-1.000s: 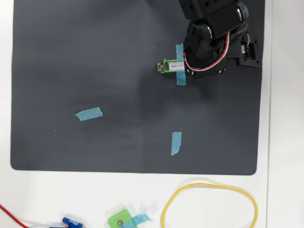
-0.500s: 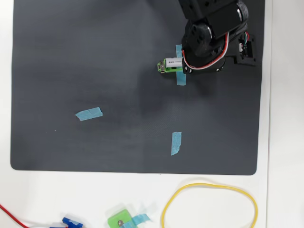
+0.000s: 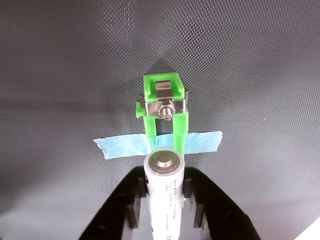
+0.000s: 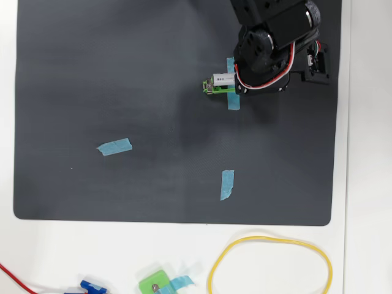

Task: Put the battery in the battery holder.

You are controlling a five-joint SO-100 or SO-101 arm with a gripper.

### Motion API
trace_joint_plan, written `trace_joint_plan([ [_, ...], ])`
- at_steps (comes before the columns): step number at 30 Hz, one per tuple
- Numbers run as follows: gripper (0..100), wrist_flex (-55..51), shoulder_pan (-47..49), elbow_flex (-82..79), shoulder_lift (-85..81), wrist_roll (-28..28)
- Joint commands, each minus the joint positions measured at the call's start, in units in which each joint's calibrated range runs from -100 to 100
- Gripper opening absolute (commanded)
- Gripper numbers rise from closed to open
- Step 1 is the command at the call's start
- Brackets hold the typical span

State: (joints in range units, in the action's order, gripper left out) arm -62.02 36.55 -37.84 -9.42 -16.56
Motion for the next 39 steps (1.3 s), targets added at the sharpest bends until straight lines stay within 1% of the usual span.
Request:
trace_joint_plan([
  [1,0,0.5,0.1,0.2,-0.2,0.0],
  [4,0,0.4,1.8,0.2,-0.2,0.0],
  [11,0,0.5,2.3,0.2,-0.2,0.0],
  [20,0,0.6,2.3,0.2,-0.2,0.0],
  [24,0,0.6,2.3,0.4,-0.2,-1.5],
  [39,0,0.7,2.3,0.7,-0.2,-1.6],
])
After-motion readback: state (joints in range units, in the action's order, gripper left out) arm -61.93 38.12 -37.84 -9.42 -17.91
